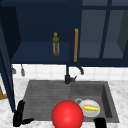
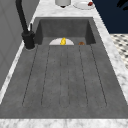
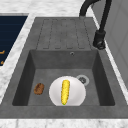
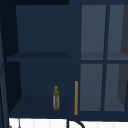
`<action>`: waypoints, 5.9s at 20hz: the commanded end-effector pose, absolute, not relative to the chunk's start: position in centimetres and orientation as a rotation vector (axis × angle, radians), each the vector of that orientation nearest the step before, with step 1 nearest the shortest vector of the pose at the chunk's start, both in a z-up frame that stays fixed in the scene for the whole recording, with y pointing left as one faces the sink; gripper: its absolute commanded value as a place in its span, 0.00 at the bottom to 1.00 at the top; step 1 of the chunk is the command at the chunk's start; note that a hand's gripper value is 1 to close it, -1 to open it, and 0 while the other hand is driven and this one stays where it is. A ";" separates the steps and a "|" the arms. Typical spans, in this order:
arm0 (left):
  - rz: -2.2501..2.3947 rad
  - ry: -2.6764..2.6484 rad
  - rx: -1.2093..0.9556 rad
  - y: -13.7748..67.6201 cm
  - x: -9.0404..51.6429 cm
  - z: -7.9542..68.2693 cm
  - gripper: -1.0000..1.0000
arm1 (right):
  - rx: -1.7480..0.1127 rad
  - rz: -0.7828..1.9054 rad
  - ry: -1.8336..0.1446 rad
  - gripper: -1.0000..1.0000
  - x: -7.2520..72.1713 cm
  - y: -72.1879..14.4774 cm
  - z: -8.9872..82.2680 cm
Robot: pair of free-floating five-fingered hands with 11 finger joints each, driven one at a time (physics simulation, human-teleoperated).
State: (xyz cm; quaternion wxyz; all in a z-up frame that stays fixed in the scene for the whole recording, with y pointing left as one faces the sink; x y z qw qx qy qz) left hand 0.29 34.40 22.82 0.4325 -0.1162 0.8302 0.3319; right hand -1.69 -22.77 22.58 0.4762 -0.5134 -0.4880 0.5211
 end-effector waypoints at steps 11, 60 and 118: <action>0.899 2.210 -0.333 32.7 0.9 22.2 0.00 | -1.255 1.273 -1.193 0.50 -1.7 -22.8 22.6; 1.019 2.443 -0.408 30.6 4.1 20.0 0.00 | -1.255 1.273 -1.193 0.50 -1.7 -22.8 22.6; 1.255 2.243 -0.238 29.1 4.9 15.9 0.00 | -1.255 1.273 -1.193 0.50 -1.7 -22.8 22.6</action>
